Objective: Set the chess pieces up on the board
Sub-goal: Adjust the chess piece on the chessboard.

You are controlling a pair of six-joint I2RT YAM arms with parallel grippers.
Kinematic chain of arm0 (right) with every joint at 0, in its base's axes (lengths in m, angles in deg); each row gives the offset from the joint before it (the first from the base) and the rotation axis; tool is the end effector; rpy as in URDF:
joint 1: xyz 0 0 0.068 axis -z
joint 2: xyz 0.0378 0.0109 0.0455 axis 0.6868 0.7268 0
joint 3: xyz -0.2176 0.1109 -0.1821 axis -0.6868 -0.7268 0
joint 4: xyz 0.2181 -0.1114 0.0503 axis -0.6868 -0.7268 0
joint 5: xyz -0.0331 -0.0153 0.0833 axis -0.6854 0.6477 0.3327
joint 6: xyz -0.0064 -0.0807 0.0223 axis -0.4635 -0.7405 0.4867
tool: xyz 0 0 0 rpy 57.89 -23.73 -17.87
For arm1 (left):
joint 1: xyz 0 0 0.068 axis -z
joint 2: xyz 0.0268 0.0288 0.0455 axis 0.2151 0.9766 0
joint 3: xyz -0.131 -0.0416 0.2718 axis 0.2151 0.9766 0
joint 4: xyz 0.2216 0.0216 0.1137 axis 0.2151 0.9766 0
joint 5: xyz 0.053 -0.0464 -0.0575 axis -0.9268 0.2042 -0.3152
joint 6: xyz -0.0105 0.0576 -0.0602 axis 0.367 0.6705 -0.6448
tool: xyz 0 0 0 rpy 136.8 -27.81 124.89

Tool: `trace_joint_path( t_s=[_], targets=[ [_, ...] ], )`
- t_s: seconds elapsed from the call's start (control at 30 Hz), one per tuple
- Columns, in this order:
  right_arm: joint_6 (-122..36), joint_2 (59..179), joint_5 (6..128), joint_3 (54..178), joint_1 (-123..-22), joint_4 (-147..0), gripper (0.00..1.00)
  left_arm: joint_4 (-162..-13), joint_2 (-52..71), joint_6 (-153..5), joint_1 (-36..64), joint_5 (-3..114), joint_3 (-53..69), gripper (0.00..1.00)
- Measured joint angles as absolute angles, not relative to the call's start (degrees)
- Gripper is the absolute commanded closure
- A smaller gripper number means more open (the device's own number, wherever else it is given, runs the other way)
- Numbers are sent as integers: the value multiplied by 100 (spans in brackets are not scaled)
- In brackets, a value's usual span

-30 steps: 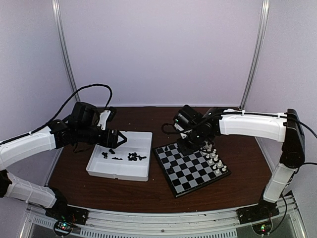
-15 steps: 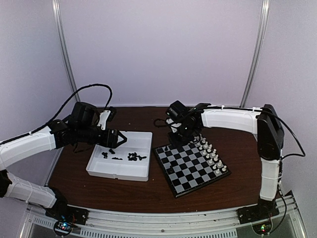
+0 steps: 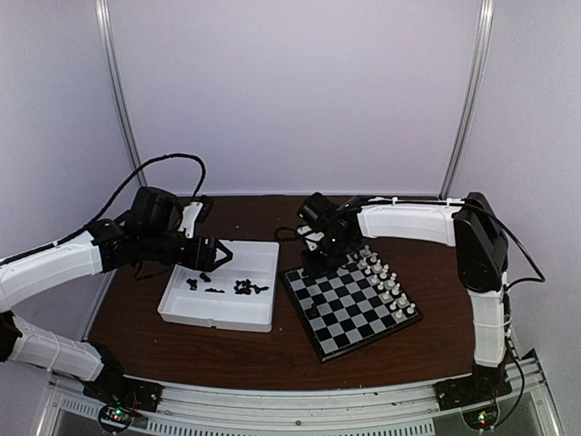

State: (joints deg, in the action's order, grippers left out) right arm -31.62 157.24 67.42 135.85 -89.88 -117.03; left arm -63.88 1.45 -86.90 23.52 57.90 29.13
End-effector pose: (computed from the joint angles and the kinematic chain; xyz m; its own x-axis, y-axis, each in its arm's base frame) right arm 0.3075 0.3398 0.1972 -0.8417 -0.4383 -0.3155 -0.5189 0.8182 0.2475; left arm 0.2048 -0.1654 0.2876 -0.7482 0.0308 -0.6628 0.4183 0.7973 -0.4351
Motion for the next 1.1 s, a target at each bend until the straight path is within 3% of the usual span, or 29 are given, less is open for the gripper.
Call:
trace_joint_path(
  t_s=[0.6,0.83,1.1],
  targets=[
    [-3162,16100,6823,13827,-8988,-11661,94,-6388,145,-8690,2352,5786,2913,30],
    [-3171,16109,6817,13832,-8988,-11670,76,-6388,145,-8690,2352,5782,2913,30],
    [-3169,16111,6810,13873,-8988,-11681,70,-6386,149,-8692,2352,5707,2913,30]
  ],
)
